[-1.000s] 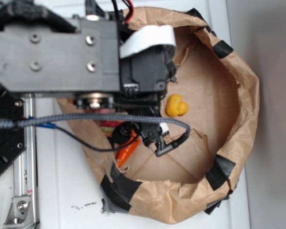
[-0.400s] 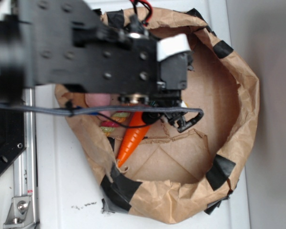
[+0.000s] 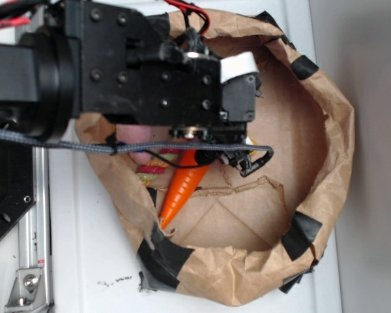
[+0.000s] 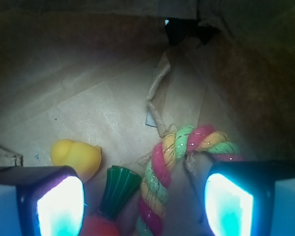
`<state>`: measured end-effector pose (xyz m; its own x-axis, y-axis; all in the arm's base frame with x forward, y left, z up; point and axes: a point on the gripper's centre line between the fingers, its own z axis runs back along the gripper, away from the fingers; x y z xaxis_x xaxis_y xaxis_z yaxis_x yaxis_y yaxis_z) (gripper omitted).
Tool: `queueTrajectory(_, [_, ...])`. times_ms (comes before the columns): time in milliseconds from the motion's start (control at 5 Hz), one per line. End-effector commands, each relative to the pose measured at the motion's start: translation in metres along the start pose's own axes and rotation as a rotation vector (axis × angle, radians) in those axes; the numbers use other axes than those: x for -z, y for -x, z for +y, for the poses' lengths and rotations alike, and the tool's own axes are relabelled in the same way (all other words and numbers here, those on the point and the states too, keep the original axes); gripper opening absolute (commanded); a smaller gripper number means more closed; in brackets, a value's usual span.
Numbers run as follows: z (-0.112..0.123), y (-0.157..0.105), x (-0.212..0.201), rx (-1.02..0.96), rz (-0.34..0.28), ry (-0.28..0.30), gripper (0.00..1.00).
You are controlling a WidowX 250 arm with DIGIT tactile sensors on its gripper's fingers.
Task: Grab the yellow duck.
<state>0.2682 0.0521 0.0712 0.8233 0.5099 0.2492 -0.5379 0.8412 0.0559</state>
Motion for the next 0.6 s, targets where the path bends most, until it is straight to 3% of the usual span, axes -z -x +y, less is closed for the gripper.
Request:
queueTrajectory(0, [0.004, -0.015, 0.014, -0.024, -0.027, -0.038, 1.00])
queueTrajectory(200, [-0.004, -0.008, 0.030, 0.009, 0.020, -0.039, 1.00])
queueTrajectory(400, [-0.029, 0.002, 0.041, 0.069, 0.043, 0.025, 1.00])
